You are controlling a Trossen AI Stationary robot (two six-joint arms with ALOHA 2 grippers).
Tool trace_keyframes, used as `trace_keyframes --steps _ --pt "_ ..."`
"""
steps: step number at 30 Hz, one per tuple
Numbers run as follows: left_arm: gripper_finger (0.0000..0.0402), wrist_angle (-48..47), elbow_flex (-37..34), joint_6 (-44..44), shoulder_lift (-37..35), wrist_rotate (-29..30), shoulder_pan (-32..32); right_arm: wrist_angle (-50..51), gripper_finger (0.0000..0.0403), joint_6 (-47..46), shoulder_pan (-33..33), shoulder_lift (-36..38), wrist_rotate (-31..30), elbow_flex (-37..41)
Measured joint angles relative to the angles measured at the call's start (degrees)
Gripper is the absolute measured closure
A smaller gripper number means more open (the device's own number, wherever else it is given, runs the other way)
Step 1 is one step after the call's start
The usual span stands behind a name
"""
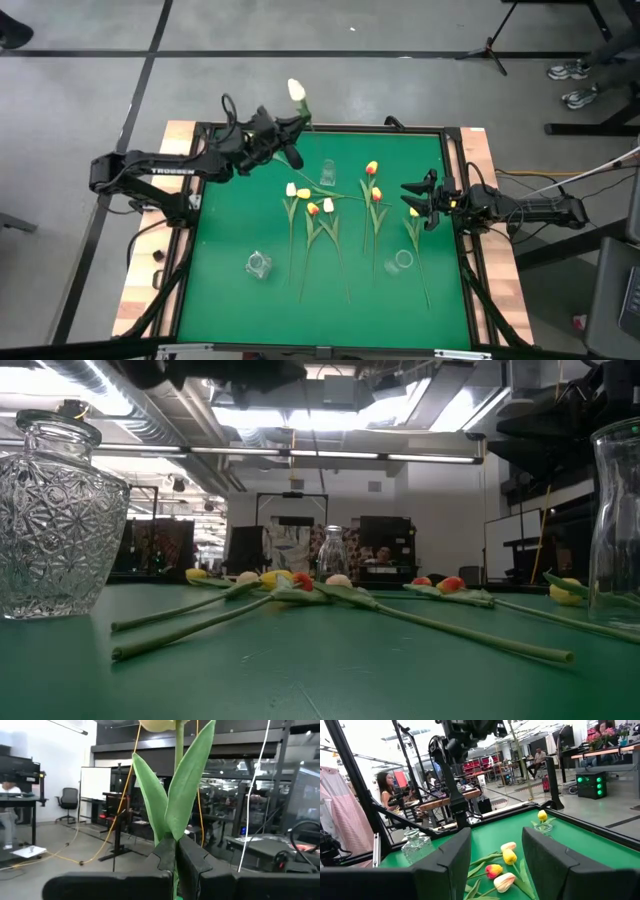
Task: Sort flowers into vase by color
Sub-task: Put the left white tulip into the top transparent vase
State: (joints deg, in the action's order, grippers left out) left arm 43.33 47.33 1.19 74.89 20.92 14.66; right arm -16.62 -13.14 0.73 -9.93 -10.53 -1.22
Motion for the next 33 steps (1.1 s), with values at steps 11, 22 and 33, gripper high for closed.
trace_keyframes --steps 11,22,33 --pt "0.0401 5.01 -2.27 1.16 3.69 -5.50 -0.20 0.00 0.0226 -0.01 -0.02 0.00 0.01 0.01" --pt "0.0401 7.68 -2.24 -0.06 9.46 -5.18 0.83 0.04 0.0226 -0.01 -0.01 0.00 0.01 -0.01" --pt "0.0401 6.61 -1.82 -0.22 10.00 -5.31 1.94 0.07 0.0226 -0.03 0.00 0.00 0.01 0.00"
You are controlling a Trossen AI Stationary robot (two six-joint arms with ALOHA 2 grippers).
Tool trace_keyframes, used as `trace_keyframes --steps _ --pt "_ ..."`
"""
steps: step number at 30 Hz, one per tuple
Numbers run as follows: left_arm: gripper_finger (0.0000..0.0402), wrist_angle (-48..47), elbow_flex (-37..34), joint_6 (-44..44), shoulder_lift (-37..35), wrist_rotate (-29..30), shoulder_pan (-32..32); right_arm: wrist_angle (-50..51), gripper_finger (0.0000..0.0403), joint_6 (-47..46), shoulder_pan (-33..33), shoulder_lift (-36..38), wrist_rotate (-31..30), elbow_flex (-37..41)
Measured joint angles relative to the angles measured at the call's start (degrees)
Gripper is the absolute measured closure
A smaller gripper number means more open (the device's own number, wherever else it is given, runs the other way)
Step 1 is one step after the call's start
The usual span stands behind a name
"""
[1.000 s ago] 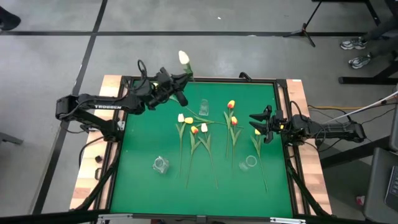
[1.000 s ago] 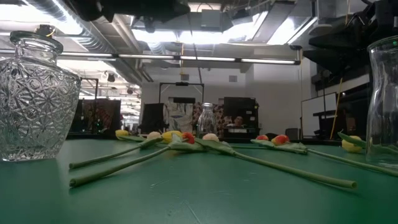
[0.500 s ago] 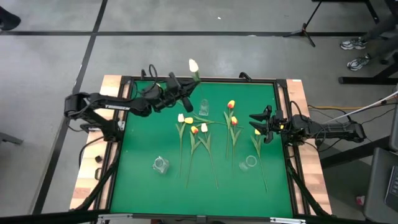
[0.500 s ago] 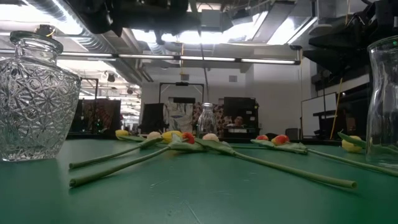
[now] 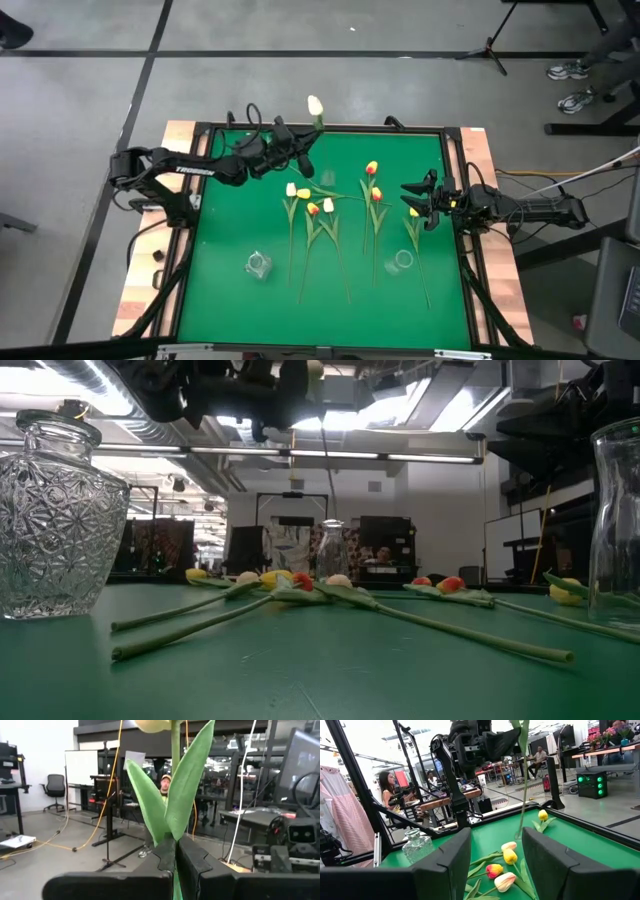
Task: Sort flowers into vase by color
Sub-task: Put the left white tulip into the top transparent vase
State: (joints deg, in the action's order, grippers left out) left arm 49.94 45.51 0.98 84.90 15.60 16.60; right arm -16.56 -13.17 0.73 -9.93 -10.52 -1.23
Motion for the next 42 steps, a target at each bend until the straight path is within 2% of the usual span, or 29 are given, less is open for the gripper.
trace_keyframes --steps 18,25,42 --pt "0.0401 -1.28 0.38 -1.74 -0.14 -0.12 -0.13 0.07 0.0226 0.00 -0.02 -0.01 0.02 0.01" --pt "0.0401 -5.61 0.40 -1.51 -0.15 -0.12 0.04 0.07 0.0226 0.00 -0.01 0.00 0.02 0.01" --pt "0.0383 -9.63 0.45 3.58 2.42 -0.14 1.53 0.04 0.0226 0.00 -0.02 -0.02 0.02 0.01"
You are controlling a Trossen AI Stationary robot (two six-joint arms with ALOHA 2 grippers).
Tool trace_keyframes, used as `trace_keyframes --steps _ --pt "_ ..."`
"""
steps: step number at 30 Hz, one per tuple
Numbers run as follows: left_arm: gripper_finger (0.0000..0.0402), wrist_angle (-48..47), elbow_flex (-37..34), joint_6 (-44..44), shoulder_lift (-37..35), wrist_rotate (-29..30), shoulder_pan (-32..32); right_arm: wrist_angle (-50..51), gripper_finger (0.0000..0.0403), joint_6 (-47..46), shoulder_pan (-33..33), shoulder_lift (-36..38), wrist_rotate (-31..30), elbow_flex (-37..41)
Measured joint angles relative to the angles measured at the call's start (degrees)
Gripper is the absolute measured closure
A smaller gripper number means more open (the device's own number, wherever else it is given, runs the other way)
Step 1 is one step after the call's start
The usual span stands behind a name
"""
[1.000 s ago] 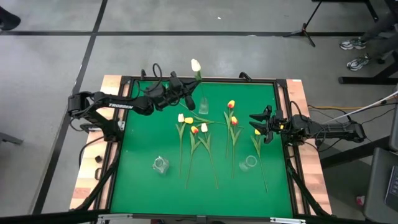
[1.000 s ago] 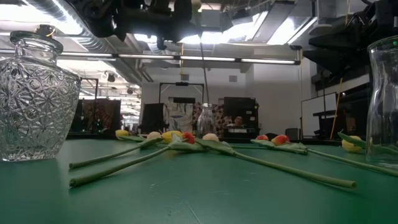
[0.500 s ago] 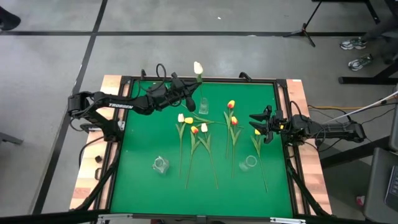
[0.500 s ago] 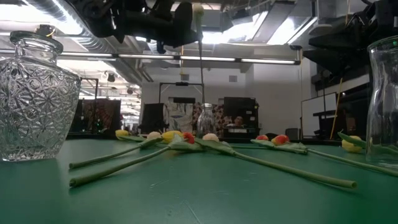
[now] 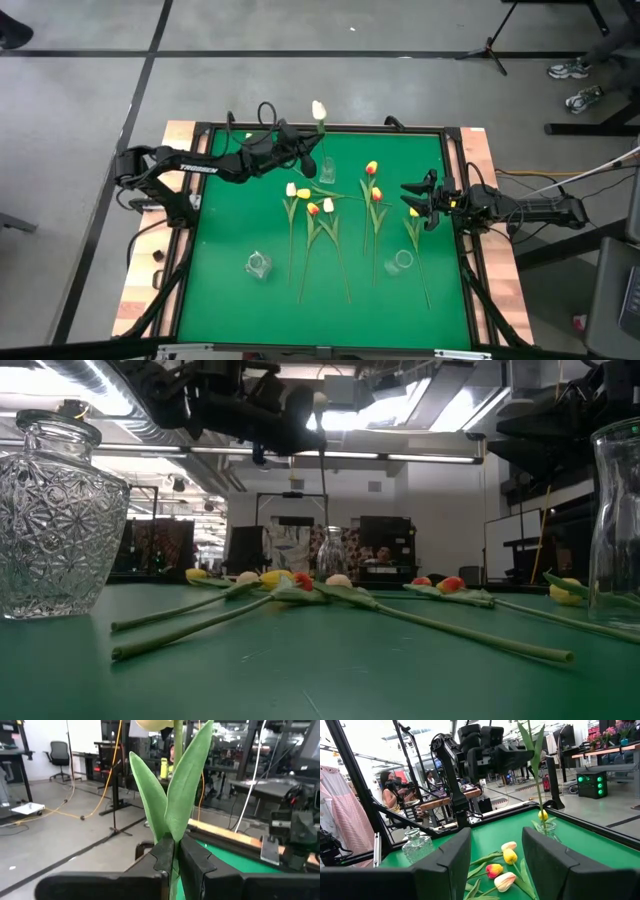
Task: Sort flowers into vase by color
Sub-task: Put the left white tulip into the top transparent vase
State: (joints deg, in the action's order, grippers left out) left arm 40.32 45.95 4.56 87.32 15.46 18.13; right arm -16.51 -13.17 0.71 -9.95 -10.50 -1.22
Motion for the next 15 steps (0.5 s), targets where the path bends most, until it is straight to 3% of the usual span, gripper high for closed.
trace_keyframes --steps 11,15 --pt "0.0382 -0.42 0.00 -0.27 2.00 0.12 0.28 -0.03 0.0226 0.00 0.02 0.00 -0.39 -0.01" --pt "0.0381 -0.53 0.00 -0.08 2.00 5.00 0.22 0.07 0.0226 0.00 0.02 0.00 -0.42 0.00"
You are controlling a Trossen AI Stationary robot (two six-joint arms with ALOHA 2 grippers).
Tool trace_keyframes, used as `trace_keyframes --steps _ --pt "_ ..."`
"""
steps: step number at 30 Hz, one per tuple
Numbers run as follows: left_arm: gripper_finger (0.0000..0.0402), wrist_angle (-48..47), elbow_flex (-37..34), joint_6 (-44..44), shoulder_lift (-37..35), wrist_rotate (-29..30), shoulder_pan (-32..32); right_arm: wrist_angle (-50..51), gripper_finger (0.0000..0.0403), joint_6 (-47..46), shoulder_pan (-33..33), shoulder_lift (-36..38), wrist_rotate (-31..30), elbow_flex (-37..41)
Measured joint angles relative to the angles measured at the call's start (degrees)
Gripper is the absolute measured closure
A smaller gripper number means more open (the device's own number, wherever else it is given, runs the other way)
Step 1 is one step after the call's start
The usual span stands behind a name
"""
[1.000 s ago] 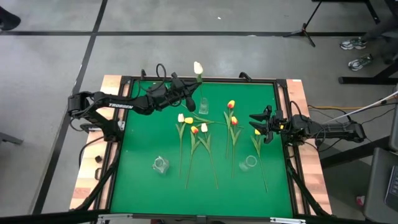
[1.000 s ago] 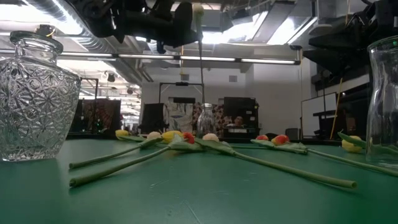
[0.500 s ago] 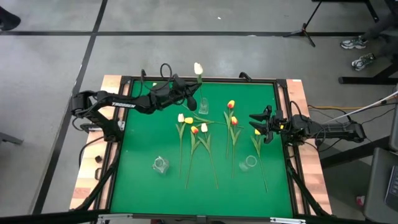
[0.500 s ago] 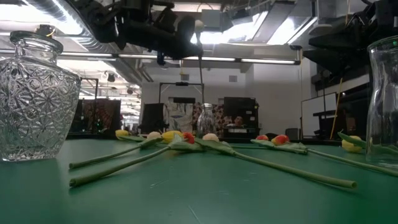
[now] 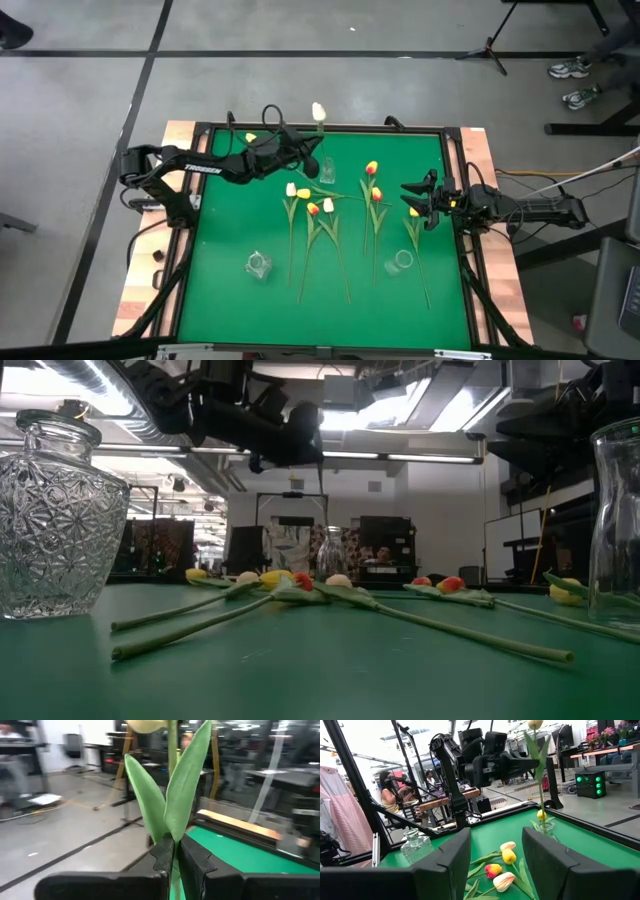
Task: Sort flowers into vase by color
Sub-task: Put the left white tulip into the top transparent vase
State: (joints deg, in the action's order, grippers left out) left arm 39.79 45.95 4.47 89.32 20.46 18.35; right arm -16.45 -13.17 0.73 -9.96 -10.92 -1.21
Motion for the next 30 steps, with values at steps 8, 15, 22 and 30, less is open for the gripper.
trace_keyframes --steps 8,15,22,30 --pt "0.0346 -1.49 0.00 -1.88 0.00 1.08 -0.18 0.07 0.0213 0.00 0.00 0.00 -1.85 -0.02" --pt "0.0296 -2.16 0.00 -0.11 0.00 1.52 -0.16 0.11 0.0164 0.00 -0.02 0.00 -3.63 0.00" --pt "0.0275 -3.60 0.00 -1.94 -0.81 3.64 -0.52 0.20 0.0148 0.00 0.00 0.00 -3.63 0.00" --pt "0.0274 -11.51 0.00 -5.10 -5.63 9.82 -0.87 1.52 0.0149 0.00 0.00 0.00 -3.61 -0.02"
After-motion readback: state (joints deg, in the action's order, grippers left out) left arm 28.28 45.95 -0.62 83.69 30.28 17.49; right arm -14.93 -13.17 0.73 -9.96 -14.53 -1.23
